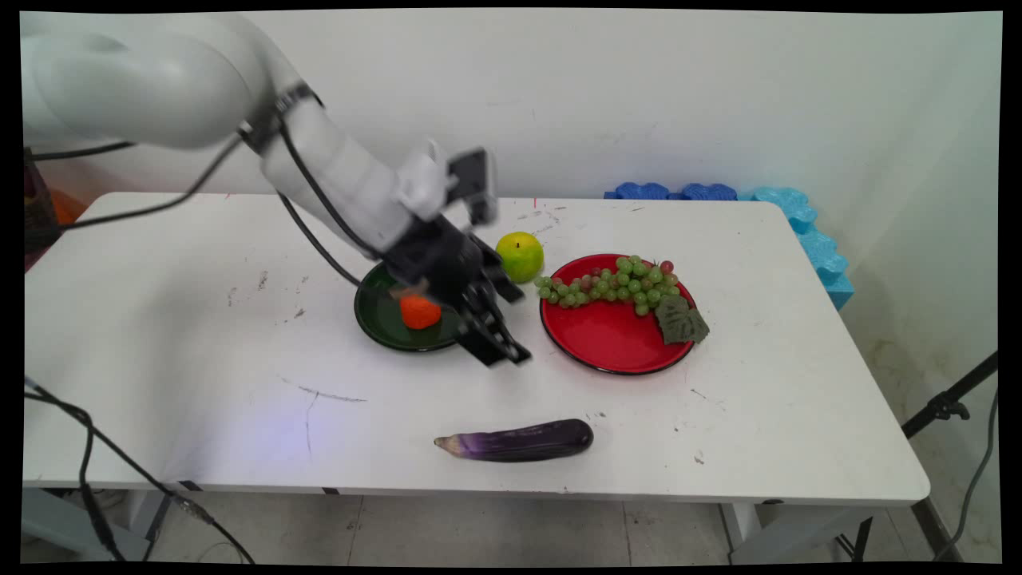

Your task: Pick up the mandarin from the green plate

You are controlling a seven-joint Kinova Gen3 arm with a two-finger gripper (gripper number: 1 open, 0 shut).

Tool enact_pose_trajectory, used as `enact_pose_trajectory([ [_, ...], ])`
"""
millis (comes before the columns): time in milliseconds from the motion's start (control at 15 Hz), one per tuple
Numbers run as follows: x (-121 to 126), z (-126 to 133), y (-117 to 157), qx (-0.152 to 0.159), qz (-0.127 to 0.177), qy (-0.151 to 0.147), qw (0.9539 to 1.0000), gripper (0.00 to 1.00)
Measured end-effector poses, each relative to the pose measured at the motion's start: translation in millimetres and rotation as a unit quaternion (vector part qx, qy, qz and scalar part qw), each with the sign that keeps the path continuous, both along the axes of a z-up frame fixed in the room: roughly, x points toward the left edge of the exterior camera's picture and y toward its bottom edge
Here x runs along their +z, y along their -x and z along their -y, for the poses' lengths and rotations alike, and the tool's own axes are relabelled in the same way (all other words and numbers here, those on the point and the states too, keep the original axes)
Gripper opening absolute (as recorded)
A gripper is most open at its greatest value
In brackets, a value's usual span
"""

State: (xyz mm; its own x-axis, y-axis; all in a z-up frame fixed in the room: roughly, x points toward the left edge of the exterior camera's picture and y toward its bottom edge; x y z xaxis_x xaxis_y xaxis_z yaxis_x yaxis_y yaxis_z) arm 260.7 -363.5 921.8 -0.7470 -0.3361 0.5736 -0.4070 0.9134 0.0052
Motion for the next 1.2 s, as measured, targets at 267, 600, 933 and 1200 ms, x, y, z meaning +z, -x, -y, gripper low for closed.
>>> enact_pose_trajectory([
  [267, 11, 16, -35, 0.006, 0.016, 0.008, 0.9998, 1.00],
  [600, -8, 36, -73, 0.021, 0.056, 0.007, 0.9982, 1.00],
  [933, -43, 53, -92, 0.030, 0.091, 0.001, 0.9954, 1.00],
  [1200, -68, 64, -105, 0.040, 0.113, -0.002, 0.9928, 1.00],
])
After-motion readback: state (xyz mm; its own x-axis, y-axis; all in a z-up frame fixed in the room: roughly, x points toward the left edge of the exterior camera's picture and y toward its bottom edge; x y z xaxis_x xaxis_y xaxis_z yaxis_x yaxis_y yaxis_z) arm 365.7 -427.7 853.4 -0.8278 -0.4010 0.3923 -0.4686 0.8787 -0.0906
